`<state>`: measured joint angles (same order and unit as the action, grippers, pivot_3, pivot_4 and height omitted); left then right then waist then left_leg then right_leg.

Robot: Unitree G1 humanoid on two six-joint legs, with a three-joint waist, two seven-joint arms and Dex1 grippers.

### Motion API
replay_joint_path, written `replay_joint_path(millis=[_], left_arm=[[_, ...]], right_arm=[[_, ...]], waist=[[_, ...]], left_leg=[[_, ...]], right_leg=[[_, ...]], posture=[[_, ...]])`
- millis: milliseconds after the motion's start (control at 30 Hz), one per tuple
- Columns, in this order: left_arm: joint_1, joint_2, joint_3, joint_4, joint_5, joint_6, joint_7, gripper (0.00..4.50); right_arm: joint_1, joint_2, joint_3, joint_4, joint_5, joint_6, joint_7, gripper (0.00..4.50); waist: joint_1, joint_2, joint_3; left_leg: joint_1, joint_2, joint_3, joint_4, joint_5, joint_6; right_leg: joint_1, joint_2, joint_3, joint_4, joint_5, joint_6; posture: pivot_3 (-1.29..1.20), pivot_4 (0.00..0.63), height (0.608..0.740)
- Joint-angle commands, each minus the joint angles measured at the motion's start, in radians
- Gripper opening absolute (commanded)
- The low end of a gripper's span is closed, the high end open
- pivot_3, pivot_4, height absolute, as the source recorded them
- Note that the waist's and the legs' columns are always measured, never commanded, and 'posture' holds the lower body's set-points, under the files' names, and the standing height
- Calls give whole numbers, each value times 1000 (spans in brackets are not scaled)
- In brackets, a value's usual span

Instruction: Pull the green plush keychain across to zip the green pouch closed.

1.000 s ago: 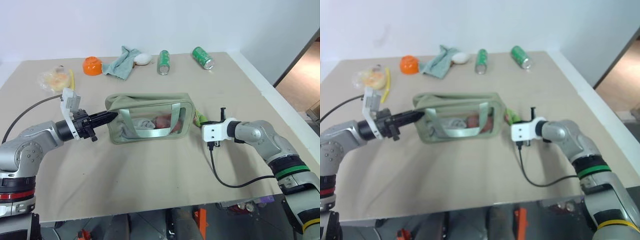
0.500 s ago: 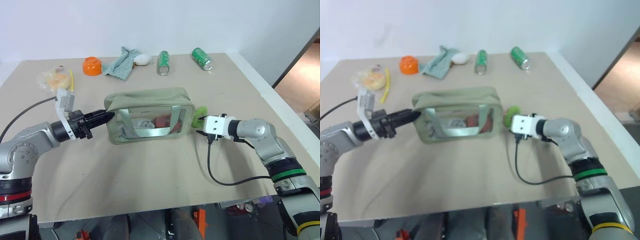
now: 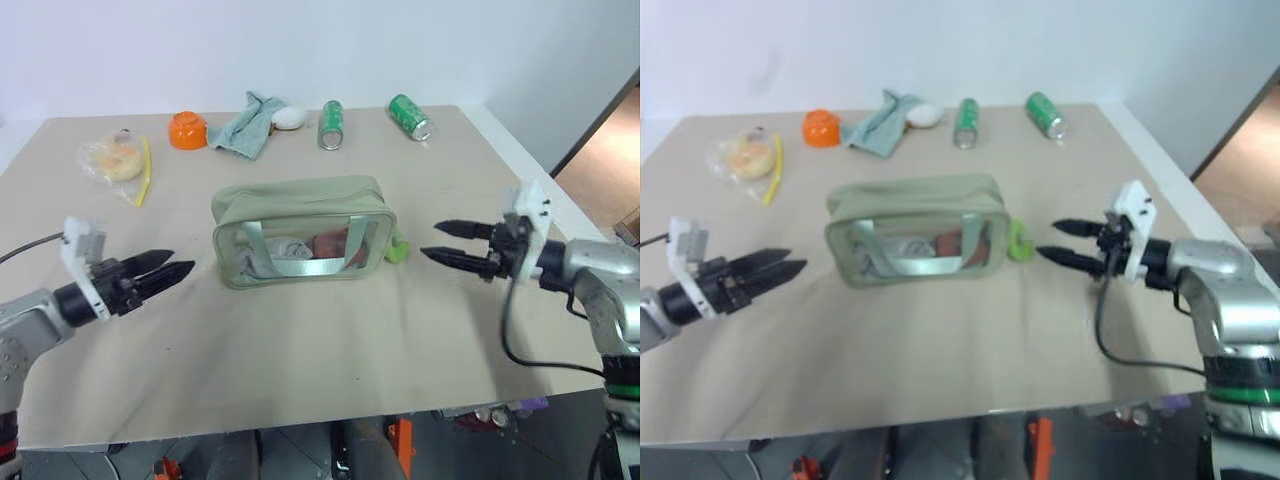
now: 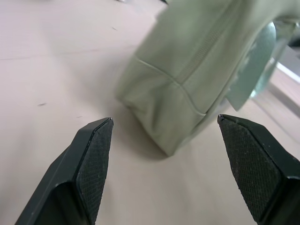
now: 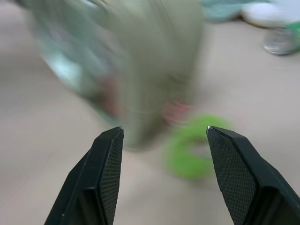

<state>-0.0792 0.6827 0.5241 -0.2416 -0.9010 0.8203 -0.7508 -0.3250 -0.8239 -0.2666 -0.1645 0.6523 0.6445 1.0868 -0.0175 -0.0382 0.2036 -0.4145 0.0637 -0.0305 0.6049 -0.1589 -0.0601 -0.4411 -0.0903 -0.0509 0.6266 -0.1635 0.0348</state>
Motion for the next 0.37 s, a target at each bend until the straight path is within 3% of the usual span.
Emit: replay_joint_path(millis=[33,367], left_arm=[[14,-44,63,-44,-48,-22,71,3687],[-8,-20,52,50,-46,-49,38,3687]], right_arm=[[47,25,-114,-99,139,95,-72,2900],[31,48,-146,-95,184,111,-207,2900]], waist=[[0,0,0],[-3,1,1]], left_leg=[[0,0,0,2,0,-1],[-9,0,-1,16,-4,-4]], right_leg=[[0,0,0,0,0,0],[0,0,-3,-16,1,1]], posture=[[0,150,740],[0,150,740]])
